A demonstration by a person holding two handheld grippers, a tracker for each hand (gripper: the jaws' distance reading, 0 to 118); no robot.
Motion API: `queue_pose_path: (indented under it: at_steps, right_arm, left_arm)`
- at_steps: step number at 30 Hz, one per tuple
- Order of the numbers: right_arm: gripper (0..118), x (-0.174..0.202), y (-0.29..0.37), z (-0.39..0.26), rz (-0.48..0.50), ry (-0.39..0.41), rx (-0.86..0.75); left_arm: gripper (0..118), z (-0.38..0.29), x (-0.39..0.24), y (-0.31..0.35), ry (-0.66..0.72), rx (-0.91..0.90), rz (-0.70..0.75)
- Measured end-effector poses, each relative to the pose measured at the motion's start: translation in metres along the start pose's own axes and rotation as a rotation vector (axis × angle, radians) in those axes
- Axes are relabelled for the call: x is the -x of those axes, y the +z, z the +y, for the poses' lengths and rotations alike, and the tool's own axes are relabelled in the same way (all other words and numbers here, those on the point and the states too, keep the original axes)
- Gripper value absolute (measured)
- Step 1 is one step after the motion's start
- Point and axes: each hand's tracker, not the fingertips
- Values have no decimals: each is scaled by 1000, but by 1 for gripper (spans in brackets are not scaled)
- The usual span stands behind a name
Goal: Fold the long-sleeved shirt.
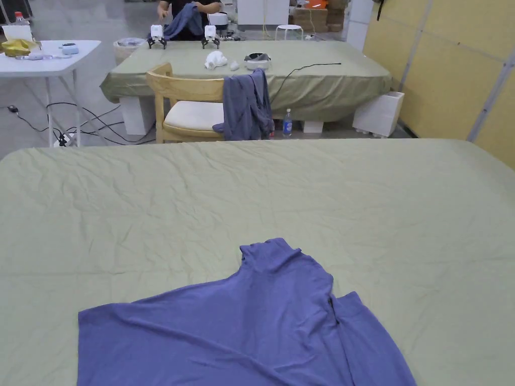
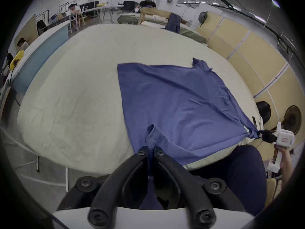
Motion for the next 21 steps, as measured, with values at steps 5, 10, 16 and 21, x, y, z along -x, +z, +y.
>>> queue_pose_path:
  at_steps: [5, 10, 16, 21]
  right_arm:
    - [51, 0, -8, -3, 9, -39, 21]
    - [115, -1, 11, 11, -34, -90, -167]
    - [118, 9, 32, 38, 47, -148, -229]
    - [102, 25, 50, 62, 96, -166, -279]
  left_arm:
    - [43, 0, 16, -8, 76, -11, -32]
    - [115, 6, 7, 23, 54, -214, -27]
    - [113, 6, -19, 50, -44, -252, 38]
    - [97, 13, -34, 69, 4, -334, 17]
